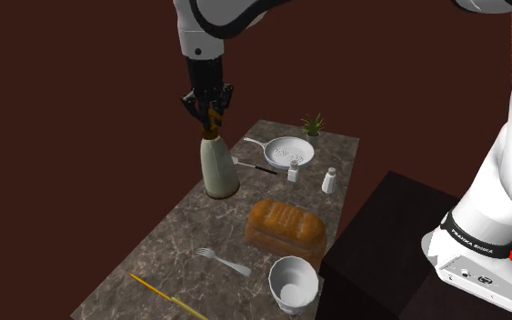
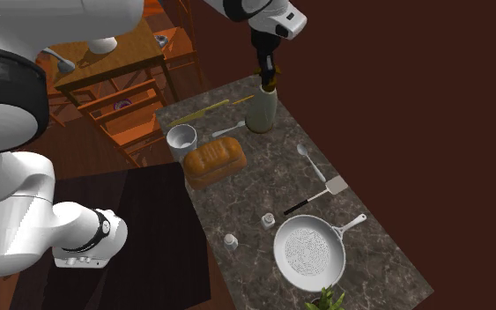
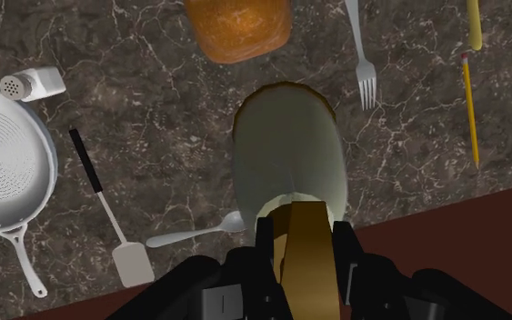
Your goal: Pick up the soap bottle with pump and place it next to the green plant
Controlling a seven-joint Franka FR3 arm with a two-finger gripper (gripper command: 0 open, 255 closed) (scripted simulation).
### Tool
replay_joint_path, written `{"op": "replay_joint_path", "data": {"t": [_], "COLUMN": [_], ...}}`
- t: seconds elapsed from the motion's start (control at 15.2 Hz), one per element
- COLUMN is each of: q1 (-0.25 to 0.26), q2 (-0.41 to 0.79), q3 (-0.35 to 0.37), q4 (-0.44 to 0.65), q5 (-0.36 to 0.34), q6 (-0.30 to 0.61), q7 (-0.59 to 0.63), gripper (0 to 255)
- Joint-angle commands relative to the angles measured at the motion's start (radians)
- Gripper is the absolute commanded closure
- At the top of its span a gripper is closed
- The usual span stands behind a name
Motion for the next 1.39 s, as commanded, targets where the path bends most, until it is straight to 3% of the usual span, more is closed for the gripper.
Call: {"op": "replay_joint_path", "data": {"t": [0.0, 1.32], "q1": [0.001, 0.036], "q2": [-0.004, 0.046], "q3": [0.001, 0.007], "q4": [0.021, 0.364], "q5": [0.002, -0.016], "q6": [-0.025, -0.32], "q7": [0.0, 0.006], "gripper": [255, 255]}}
